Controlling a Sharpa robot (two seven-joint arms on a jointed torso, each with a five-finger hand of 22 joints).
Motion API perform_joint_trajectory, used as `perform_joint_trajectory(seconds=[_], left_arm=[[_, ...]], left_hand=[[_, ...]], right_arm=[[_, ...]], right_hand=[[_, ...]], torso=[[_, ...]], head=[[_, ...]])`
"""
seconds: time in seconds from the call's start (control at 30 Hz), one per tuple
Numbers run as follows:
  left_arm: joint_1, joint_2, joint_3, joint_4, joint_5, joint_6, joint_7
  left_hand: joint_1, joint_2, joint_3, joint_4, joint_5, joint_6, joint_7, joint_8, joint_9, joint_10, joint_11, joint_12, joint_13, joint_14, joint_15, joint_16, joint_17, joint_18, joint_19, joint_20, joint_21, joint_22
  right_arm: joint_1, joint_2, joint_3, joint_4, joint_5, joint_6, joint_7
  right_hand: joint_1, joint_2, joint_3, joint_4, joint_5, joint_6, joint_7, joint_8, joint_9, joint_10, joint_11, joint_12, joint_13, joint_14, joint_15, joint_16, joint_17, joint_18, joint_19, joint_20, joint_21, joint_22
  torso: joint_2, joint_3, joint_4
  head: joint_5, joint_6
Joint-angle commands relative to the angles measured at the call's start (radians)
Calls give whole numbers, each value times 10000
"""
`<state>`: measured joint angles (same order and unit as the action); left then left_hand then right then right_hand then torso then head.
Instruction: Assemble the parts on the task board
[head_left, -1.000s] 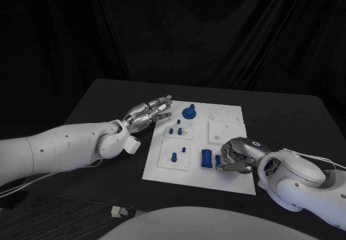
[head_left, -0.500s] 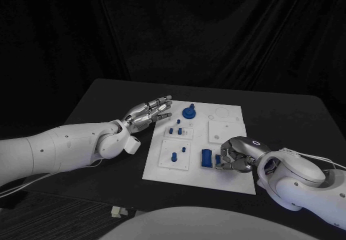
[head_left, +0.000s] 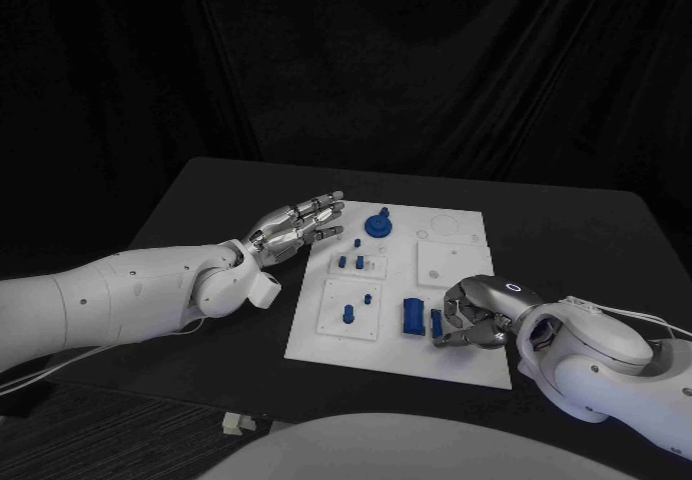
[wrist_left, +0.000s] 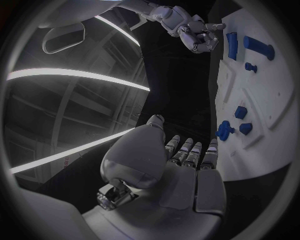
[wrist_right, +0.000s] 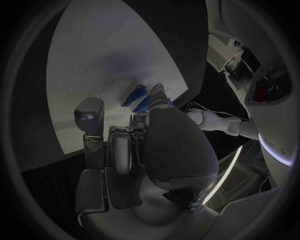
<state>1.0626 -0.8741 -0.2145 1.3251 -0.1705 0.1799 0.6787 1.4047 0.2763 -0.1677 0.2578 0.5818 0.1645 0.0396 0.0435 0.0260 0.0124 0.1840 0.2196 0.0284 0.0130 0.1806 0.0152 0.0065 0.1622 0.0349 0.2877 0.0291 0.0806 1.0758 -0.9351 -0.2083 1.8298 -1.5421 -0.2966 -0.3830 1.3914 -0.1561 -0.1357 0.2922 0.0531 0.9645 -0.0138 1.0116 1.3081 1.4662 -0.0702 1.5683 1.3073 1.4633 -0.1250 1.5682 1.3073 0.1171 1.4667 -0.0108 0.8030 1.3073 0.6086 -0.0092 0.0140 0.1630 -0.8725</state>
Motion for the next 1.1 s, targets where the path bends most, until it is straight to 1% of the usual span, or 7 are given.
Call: perform_joint_trajectory(seconds=[0.03,0.17,0.2,0.4,0.53,0.73,1.1], left_arm=[[-18,18,9,13,49,132,610],[-22,18,9,10,49,142,598],[-23,17,9,8,49,142,597],[-28,10,9,9,49,136,596],[-30,18,9,0,49,136,599],[-33,24,9,-2,49,138,604],[-38,28,9,4,49,145,614]], left_hand=[[76,10,74,13,50,-16,64,42,16,-15,52,54,10,-5,55,69,16,104,9,31,41,16],[76,10,74,13,50,-16,64,42,16,-15,52,54,10,-5,55,69,16,104,9,31,41,16],[76,10,74,13,50,-16,64,42,16,-15,52,54,10,-5,55,69,16,104,9,31,41,16],[86,17,92,8,58,22,79,54,22,-14,65,57,11,-6,55,69,16,103,9,31,41,14],[86,17,92,8,58,22,79,54,22,-14,65,57,11,-6,55,69,16,103,9,31,41,14],[95,20,111,2,63,47,107,64,26,-13,71,54,10,-5,54,73,17,102,11,31,42,15],[99,20,116,0,64,45,112,64,25,-13,71,56,11,-6,54,70,16,101,12,31,43,17]], right_arm=[[-13,-75,3,70,-187,55,-67],[-11,-197,4,145,6,-266,105],[-10,-239,4,172,54,-329,148],[25,-467,6,341,212,-529,247],[57,-535,7,392,263,-547,224],[71,-485,7,366,289,-470,102],[56,-247,5,183,297,-200,-126]], right_hand=[[58,185,-101,-5,-36,-13,11,42,108,1046,-65,25,2635,1075,-35,26,2635,-44,75,-44,-6,1129],[182,633,-35,-73,-39,92,0,139,159,1046,-68,25,2635,1075,-37,26,2635,-48,88,-44,28,1137],[349,833,37,-160,-39,161,-9,200,189,1046,-73,25,2635,1075,-41,26,2635,-47,91,-47,31,1138],[629,1256,84,-349,-24,228,-8,239,208,1046,-69,25,2635,1075,-41,26,2635,-48,99,-46,40,1140],[726,1418,83,-437,-19,228,-2,224,201,1046,-62,25,2635,1075,-37,26,2635,-48,103,-42,48,1142],[745,1514,76,-462,-21,223,3,208,193,1046,-58,25,2635,1075,-35,26,2635,-48,103,-40,44,1141],[732,1467,-6,-498,-36,203,11,194,191,1046,-55,25,2635,1075,-31,26,2635,-44,99,-38,13,1134]], torso=[[-5,0,2],[-4,5,-3],[-3,4,-5],[1,5,-7],[-3,4,-7],[-10,2,2],[-1,-2,-1]], head=[[4,-2],[6,-2],[12,-2],[18,-2],[14,-2],[9,-2],[19,-2]])
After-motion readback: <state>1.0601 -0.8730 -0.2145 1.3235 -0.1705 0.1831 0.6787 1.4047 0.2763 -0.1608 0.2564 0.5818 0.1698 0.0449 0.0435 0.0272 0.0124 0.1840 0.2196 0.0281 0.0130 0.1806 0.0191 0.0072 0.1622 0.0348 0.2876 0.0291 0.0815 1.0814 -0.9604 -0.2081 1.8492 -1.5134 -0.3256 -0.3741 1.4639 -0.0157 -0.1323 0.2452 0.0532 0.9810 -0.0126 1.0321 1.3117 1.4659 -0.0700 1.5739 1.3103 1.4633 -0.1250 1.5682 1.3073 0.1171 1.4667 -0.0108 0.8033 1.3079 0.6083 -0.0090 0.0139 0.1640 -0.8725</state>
